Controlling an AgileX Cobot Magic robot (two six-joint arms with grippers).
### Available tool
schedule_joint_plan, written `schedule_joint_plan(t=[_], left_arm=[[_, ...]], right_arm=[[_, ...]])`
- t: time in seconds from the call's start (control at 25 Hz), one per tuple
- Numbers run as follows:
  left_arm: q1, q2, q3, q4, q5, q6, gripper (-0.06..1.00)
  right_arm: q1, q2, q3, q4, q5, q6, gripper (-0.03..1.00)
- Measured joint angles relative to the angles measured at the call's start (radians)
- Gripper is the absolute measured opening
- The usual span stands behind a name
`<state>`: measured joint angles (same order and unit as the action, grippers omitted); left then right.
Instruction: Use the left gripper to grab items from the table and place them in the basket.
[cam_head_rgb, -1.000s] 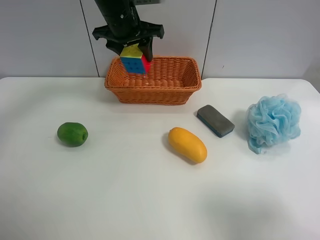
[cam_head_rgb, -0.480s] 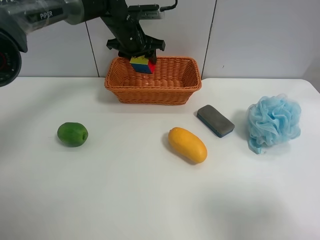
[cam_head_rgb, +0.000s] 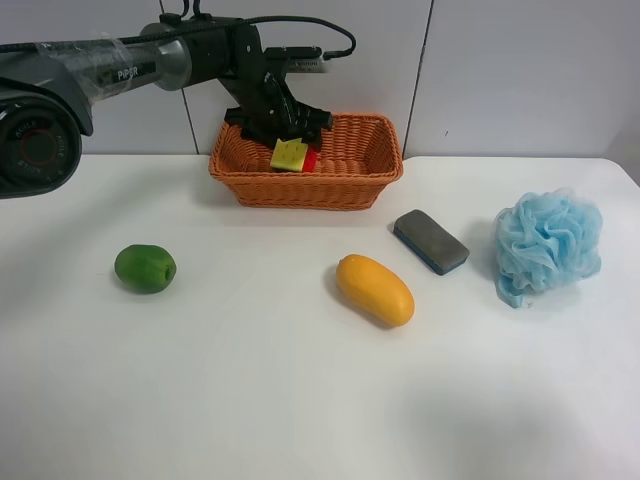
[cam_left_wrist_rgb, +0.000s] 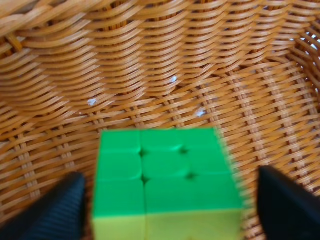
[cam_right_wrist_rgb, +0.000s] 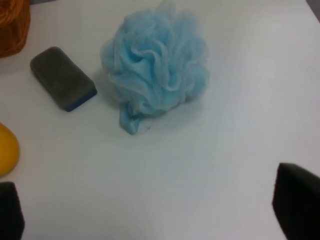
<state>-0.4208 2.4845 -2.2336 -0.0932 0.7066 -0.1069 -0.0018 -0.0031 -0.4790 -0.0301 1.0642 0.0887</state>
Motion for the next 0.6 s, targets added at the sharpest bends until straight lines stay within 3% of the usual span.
schedule_joint_plan(t=[0.12,0.32,0.6], left_arm=[[0.0,0.0,0.0,-0.001,0.003,0.0,0.96],[0.0,-0.047,0.0,-0.002,0.073,0.0,0.99],[0.0,-0.209,0.0,0.02,0.355,0.0,0.99]], right_arm=[[0.0,0.0,0.0,0.0,0.0,0.0,0.99],[0.0,0.0,0.0,0.0,0.0,0.0,0.99],[0.0,0.0,0.0,0.0,0.0,0.0,0.99]])
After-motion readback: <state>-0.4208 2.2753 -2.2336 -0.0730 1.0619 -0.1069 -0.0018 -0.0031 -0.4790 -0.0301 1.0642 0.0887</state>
